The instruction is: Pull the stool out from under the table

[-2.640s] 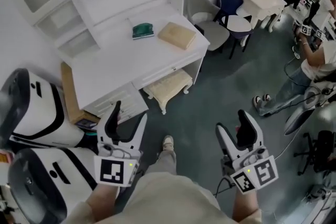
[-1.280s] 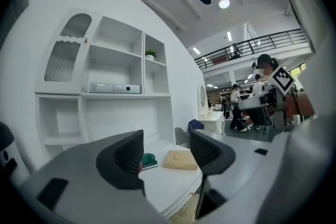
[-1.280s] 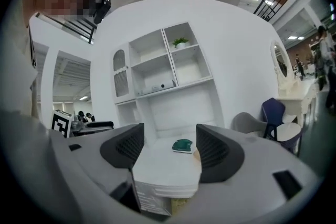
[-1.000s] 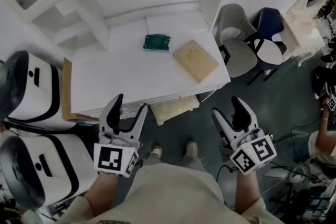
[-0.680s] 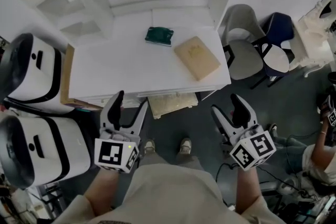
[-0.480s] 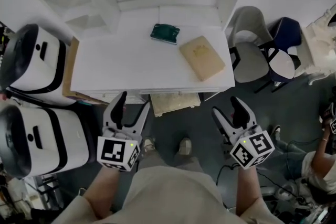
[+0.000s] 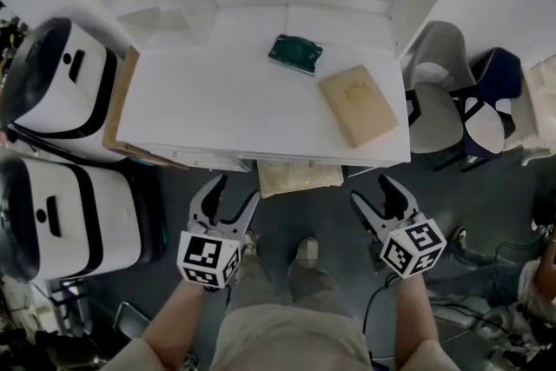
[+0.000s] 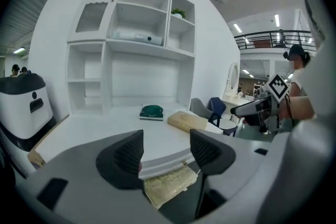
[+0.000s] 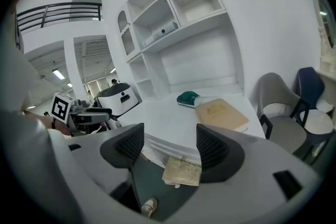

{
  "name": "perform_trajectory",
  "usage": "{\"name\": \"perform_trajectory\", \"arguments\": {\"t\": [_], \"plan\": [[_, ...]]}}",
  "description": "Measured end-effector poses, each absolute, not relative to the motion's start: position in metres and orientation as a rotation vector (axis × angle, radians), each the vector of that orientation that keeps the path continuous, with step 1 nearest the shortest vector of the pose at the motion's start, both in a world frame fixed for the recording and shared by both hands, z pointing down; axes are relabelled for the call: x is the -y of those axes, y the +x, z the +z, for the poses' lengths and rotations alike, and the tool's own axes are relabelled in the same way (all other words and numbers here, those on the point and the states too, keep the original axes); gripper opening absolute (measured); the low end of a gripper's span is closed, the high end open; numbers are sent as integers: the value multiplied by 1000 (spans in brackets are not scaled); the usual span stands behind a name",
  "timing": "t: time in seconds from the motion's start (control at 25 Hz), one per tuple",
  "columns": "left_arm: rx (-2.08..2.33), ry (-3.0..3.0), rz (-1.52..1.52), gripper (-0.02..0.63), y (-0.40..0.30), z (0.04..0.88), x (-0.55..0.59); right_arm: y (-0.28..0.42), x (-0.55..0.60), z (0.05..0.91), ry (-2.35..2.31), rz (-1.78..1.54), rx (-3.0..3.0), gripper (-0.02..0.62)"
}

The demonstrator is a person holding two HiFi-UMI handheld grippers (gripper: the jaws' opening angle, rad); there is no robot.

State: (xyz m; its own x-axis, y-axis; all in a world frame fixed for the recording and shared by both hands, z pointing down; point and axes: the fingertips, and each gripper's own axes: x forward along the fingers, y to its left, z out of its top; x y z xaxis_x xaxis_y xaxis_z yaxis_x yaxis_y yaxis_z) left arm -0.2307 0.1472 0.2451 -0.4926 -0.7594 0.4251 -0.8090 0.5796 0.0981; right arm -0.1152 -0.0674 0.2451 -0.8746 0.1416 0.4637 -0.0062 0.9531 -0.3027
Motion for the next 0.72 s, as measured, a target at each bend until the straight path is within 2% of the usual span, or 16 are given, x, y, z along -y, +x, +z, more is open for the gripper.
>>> {"name": "perform_trajectory", "arguments": {"t": [0.4,0.72], "plan": [[2295,1161,102,275,-263,388,-162,-127,65,381,-88,384,2480,318],[2201,1141,-37,281,-262,504,-156,-129,75,490,-25,383,2430,325]]}}
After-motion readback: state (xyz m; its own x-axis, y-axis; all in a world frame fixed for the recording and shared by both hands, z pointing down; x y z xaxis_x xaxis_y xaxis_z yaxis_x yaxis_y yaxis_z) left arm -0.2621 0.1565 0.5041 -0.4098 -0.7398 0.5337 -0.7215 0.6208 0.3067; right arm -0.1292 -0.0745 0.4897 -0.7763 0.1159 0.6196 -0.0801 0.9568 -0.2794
